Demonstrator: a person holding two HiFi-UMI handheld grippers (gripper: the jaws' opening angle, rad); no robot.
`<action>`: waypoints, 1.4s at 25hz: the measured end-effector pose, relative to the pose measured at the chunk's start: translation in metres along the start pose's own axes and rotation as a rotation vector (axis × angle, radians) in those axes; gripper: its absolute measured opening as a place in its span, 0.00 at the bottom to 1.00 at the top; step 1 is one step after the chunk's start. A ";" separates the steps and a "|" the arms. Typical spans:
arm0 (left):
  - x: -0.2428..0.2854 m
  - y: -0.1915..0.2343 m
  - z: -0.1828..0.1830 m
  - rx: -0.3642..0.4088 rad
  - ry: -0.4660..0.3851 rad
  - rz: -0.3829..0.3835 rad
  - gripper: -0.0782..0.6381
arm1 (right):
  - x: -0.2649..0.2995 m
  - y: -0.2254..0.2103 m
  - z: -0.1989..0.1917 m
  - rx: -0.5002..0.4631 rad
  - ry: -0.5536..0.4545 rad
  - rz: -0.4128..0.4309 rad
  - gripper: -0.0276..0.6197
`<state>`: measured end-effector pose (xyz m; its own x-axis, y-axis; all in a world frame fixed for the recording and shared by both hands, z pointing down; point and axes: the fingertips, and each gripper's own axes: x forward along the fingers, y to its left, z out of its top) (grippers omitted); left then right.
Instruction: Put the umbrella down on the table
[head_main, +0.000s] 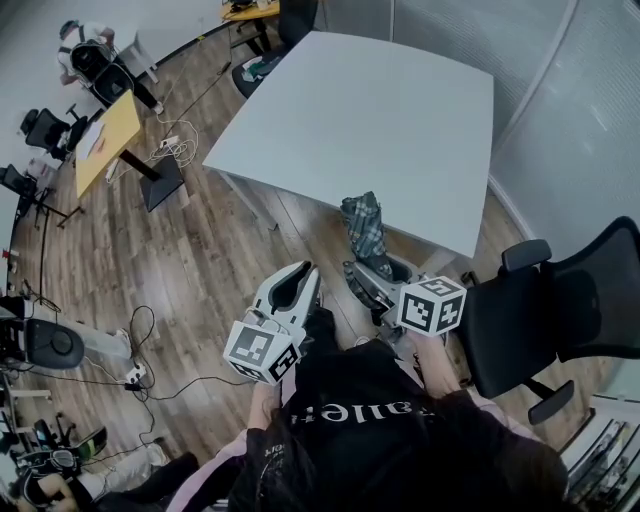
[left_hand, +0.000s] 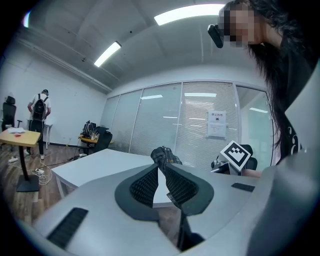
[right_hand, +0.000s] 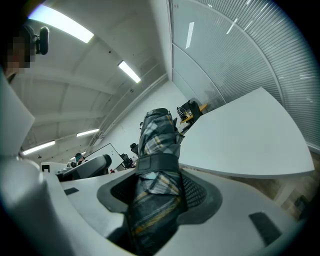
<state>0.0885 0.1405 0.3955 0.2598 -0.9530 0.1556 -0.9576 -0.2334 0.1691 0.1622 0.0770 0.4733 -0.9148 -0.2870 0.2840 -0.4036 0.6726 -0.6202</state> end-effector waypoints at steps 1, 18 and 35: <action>0.002 0.004 -0.001 0.000 0.003 0.000 0.19 | 0.004 -0.001 0.001 0.001 0.001 0.000 0.41; 0.061 0.129 0.021 -0.018 0.023 -0.114 0.19 | 0.117 -0.025 0.042 0.057 -0.007 -0.127 0.41; 0.094 0.255 0.048 -0.034 0.021 -0.248 0.19 | 0.236 -0.011 0.083 0.056 -0.017 -0.232 0.41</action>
<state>-0.1373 -0.0180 0.4069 0.4890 -0.8632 0.1253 -0.8597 -0.4526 0.2368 -0.0505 -0.0546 0.4867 -0.7977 -0.4412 0.4111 -0.6023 0.5490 -0.5794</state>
